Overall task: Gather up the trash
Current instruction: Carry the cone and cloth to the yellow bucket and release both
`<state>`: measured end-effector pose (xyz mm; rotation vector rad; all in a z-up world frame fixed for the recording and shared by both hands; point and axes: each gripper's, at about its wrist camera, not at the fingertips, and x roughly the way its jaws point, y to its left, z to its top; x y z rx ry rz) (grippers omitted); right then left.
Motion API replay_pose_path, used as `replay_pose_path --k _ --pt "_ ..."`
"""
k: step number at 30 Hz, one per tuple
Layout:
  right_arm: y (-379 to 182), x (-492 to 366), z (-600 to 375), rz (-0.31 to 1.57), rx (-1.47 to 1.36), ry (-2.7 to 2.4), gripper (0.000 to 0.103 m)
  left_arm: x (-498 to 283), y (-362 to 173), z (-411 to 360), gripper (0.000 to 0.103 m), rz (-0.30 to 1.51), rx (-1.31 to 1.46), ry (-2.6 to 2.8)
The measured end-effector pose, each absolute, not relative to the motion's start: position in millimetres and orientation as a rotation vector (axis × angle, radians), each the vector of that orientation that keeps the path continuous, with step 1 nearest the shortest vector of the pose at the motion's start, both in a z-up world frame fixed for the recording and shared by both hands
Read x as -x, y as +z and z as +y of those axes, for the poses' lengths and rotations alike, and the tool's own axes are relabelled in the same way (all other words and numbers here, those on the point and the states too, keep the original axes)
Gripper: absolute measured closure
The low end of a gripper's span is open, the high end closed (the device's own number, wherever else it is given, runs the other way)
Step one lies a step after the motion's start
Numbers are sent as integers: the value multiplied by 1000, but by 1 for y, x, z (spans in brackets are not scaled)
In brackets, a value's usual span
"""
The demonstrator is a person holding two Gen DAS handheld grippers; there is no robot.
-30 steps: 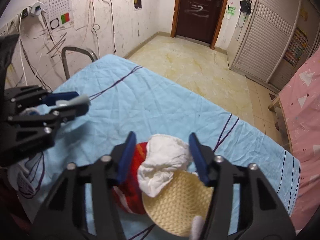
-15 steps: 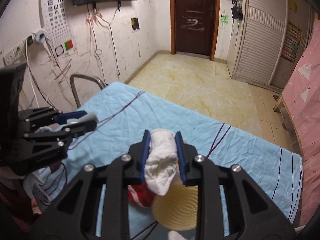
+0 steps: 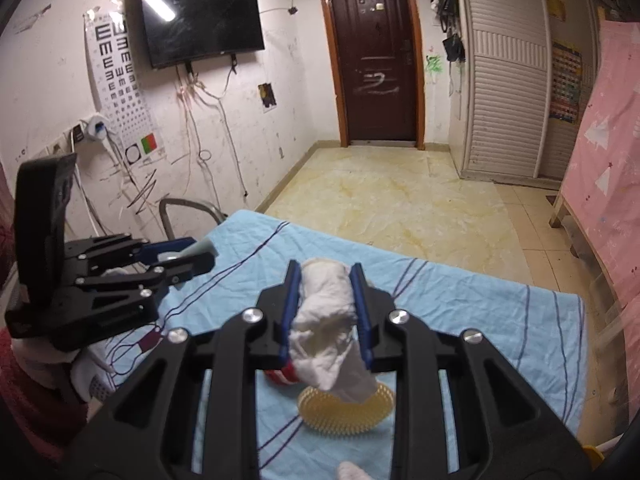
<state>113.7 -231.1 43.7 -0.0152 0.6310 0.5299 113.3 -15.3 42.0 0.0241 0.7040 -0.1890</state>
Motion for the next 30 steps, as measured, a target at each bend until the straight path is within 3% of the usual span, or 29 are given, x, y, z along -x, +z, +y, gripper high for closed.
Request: replay_pose_path --k 15,30 --pt "44 -66 -381 534 -142 276 79 -96 69 -133 79 653 -104 -366" --pt "1 -8 -525 525 -219 -72 79 -82 61 -280 79 660 -146 -644"
